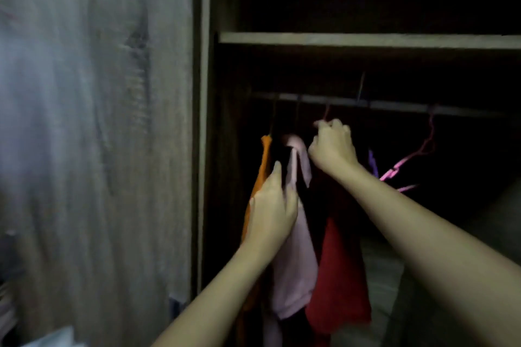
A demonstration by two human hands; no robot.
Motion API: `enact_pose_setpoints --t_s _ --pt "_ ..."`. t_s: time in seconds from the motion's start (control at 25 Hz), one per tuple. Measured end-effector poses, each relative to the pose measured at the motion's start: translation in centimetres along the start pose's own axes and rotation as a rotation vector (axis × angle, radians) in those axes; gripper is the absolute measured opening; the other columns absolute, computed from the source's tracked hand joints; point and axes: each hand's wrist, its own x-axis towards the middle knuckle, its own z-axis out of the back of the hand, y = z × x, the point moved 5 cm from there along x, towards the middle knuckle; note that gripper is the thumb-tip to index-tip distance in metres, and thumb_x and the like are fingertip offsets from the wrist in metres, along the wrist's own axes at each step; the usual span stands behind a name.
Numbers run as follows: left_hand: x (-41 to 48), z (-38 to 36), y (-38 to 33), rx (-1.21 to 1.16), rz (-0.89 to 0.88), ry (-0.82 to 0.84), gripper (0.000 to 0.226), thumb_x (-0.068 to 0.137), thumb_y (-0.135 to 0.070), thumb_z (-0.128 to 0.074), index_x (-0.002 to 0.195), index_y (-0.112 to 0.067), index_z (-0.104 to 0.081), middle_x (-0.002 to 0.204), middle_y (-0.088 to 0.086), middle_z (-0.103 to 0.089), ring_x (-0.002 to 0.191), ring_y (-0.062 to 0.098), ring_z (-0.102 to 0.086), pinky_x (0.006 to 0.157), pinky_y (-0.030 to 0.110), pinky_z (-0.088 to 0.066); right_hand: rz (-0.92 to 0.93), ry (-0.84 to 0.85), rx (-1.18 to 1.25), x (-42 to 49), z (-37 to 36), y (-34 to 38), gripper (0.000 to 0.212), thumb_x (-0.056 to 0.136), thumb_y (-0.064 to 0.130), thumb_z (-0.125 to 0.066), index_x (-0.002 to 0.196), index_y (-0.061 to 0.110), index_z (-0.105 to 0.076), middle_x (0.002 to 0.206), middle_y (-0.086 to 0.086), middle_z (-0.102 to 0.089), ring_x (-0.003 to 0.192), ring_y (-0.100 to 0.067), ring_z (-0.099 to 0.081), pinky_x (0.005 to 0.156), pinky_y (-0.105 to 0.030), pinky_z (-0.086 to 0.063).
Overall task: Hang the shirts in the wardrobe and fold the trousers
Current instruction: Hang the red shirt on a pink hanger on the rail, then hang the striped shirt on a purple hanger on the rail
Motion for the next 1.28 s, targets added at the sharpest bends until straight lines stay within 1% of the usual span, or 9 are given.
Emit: enact_pose_setpoints --t_s 0.12,0.24,0.48,0.72,0.8,0.92,1.08,1.2,1.28 --pt "-3.5 6.1 3.2 0.062 0.071 -0.160 0.047 0.091 -0.016 -0.046 0.136 -0.003 -0.046 0.129 0.016 -0.059 0.115 0.027 -0.058 0.097 0.030 -0.041 0.166 -0.018 0.061 -5.7 -2.5 5.0 0.045 0.084 0.006 -0.047 0.129 0.010 -0.050 0.127 -0.017 -0.049 0.120 -0.037 -0.041 0.096 -0.040 -0.039" --pt "-8.4 12.1 7.3 0.149 0.176 -0.135 0.047 0.089 -0.021 -0.042 0.132 -0.003 -0.051 0.127 0.015 -0.060 0.116 0.027 -0.058 0.098 0.031 -0.041 0.317 0.005 0.140 -11.9 -6.5 9.9 0.047 0.078 0.000 -0.050 0.124 0.009 -0.055 0.118 -0.017 -0.054 0.110 -0.038 -0.047 0.095 -0.038 -0.038" --pt "-19.2 25.6 17.9 0.470 0.429 -0.061 0.041 0.094 -0.020 -0.046 0.132 -0.006 -0.050 0.127 0.015 -0.060 0.115 0.033 -0.056 0.095 0.036 -0.040 0.541 0.310 0.338 -24.7 -16.0 23.0 0.033 0.078 0.018 -0.052 0.107 0.008 -0.064 0.101 -0.015 -0.060 0.098 -0.036 -0.054 0.093 -0.035 -0.036" --pt "-29.0 38.7 30.0 0.609 0.829 -0.080 0.032 0.093 -0.020 -0.044 0.120 -0.004 -0.048 0.118 0.022 -0.056 0.105 0.042 -0.055 0.082 0.042 -0.043 0.433 0.688 0.487 -35.3 -24.6 31.7 0.042 0.083 0.028 -0.051 0.114 0.002 -0.062 0.111 -0.022 -0.059 0.106 -0.038 -0.054 0.095 -0.038 -0.037" --pt "-31.9 41.5 33.0 0.687 0.953 -0.053 0.036 0.094 -0.024 -0.044 0.123 -0.001 -0.045 0.126 0.026 -0.049 0.114 0.044 -0.050 0.090 0.045 -0.040 0.434 0.789 0.490 -38.1 -26.9 34.3 0.035 0.089 0.023 -0.054 0.118 0.003 -0.060 0.116 -0.019 -0.058 0.111 -0.033 -0.053 0.097 -0.036 -0.038" --pt "-33.8 42.1 34.8 0.788 0.902 0.043 0.036 0.095 -0.030 -0.044 0.112 0.000 -0.057 0.120 0.023 -0.057 0.113 0.040 -0.049 0.093 0.043 -0.035 0.343 0.850 0.462 -39.8 -29.7 36.7 0.042 0.093 0.031 -0.048 0.128 0.008 -0.051 0.127 -0.017 -0.051 0.118 -0.033 -0.049 0.099 -0.040 -0.040" --pt "-33.8 42.2 35.7 0.736 0.861 -0.034 0.029 0.094 -0.023 -0.046 0.088 -0.004 -0.066 0.101 0.014 -0.067 0.113 0.035 -0.050 0.091 0.038 -0.027 -0.058 0.887 0.350 -38.7 -32.8 37.8 0.061 0.090 0.046 -0.050 0.130 0.001 -0.043 0.134 -0.022 -0.044 0.121 -0.038 -0.046 0.095 -0.042 -0.040" --pt "-33.9 41.8 36.0 0.768 0.926 -0.035 0.024 0.098 -0.021 -0.040 0.093 -0.008 -0.059 0.109 0.016 -0.064 0.124 0.035 -0.044 0.104 0.044 -0.024 -0.175 0.952 0.257 -37.3 -34.1 38.3 0.043 0.085 0.033 -0.060 0.112 0.000 -0.060 0.120 -0.015 -0.059 0.112 -0.034 -0.055 0.082 -0.034 -0.044" --pt "-33.9 41.6 35.9 0.737 0.927 -0.066 0.020 0.099 -0.020 -0.034 0.091 -0.011 -0.051 0.110 0.015 -0.060 0.119 0.035 -0.046 0.108 0.045 -0.021 -0.202 0.998 0.208 -36.7 -34.8 38.7 0.036 0.086 0.028 -0.061 0.109 0.001 -0.062 0.117 -0.016 -0.062 0.109 -0.032 -0.057 0.083 -0.034 -0.047"
